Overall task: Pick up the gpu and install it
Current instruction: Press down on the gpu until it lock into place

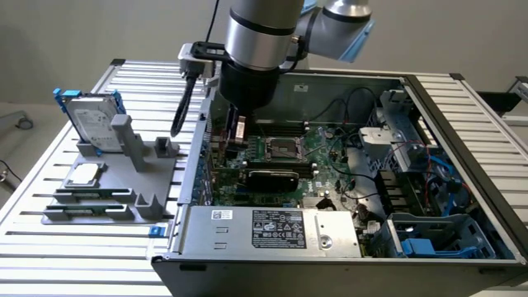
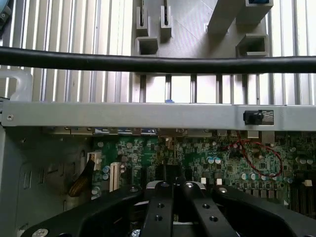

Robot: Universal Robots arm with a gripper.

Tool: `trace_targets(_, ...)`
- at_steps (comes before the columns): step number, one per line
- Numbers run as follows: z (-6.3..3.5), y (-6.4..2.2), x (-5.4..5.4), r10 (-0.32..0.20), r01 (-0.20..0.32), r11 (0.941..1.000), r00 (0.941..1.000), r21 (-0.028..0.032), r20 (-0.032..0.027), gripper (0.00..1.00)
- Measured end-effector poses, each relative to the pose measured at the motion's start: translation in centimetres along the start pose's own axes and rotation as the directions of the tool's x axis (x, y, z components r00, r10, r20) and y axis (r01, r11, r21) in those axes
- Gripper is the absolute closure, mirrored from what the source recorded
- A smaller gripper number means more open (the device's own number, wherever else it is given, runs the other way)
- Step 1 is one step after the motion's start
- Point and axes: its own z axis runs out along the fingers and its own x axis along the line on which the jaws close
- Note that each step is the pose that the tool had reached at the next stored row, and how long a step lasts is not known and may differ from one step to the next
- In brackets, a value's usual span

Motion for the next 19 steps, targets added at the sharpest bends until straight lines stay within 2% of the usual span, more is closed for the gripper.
trace_targets(8,-0.46,-2.3,0.0,-0.006,0.006,1.0,1.0,0.0003,0.0028,0.89)
trace_targets(10,-0.49,-2.34,0.0,-0.006,0.006,1.0,1.0,-0.0018,0.0031,0.89)
trace_targets(19,-0.64,-2.32,0.0,-0.005,0.005,1.0,1.0,-0.0019,0.0033,0.89)
